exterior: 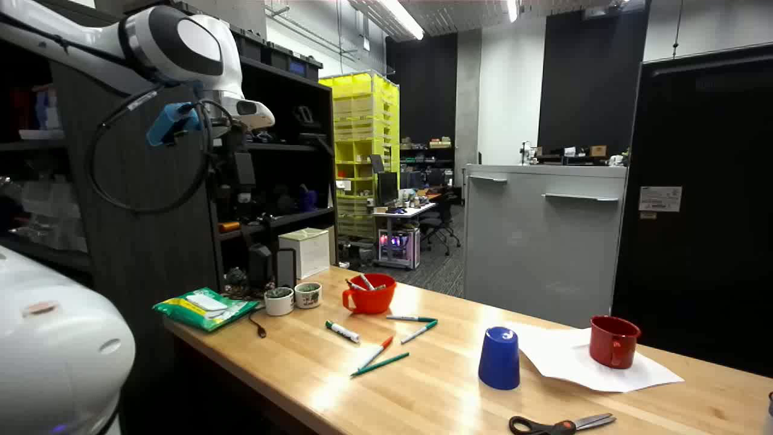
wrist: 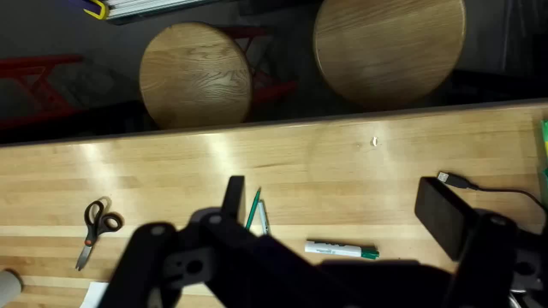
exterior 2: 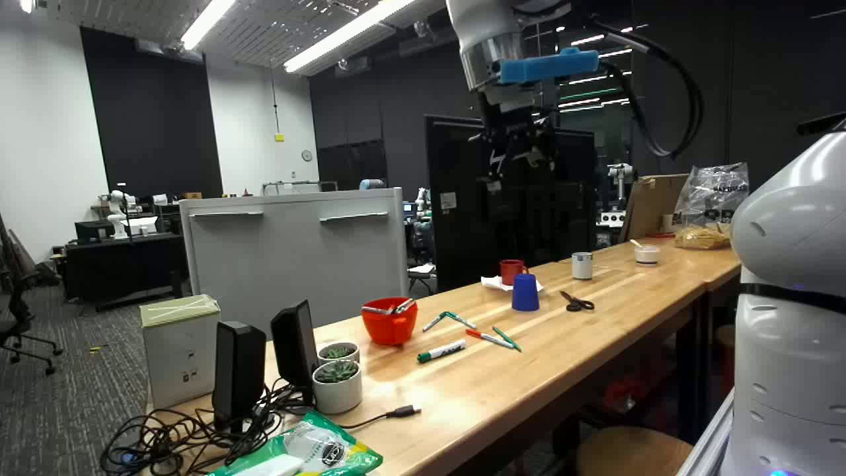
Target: Open and close the scissors
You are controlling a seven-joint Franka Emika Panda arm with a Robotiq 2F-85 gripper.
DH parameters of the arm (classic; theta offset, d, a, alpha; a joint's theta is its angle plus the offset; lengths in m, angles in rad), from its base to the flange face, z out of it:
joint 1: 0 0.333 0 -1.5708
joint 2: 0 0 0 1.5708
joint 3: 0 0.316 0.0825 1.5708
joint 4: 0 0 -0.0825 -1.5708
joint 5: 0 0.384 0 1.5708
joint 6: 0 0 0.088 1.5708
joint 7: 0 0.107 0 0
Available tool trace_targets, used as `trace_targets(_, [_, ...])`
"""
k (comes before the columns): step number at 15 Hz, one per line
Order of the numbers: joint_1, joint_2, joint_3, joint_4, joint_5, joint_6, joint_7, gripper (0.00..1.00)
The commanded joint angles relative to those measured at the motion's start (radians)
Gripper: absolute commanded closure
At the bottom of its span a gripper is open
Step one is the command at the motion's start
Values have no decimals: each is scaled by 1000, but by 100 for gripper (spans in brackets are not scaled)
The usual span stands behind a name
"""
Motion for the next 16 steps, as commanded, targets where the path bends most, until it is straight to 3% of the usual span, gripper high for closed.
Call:
trace_targets(1, [13, 4, -9, 2, -6, -1, 7, 0])
trace_targets(9, [10, -3, -12, -3, -4, 8, 12, 0])
trace_targets(16, [-22, -32, -82, -17, 4, 36, 30, 0])
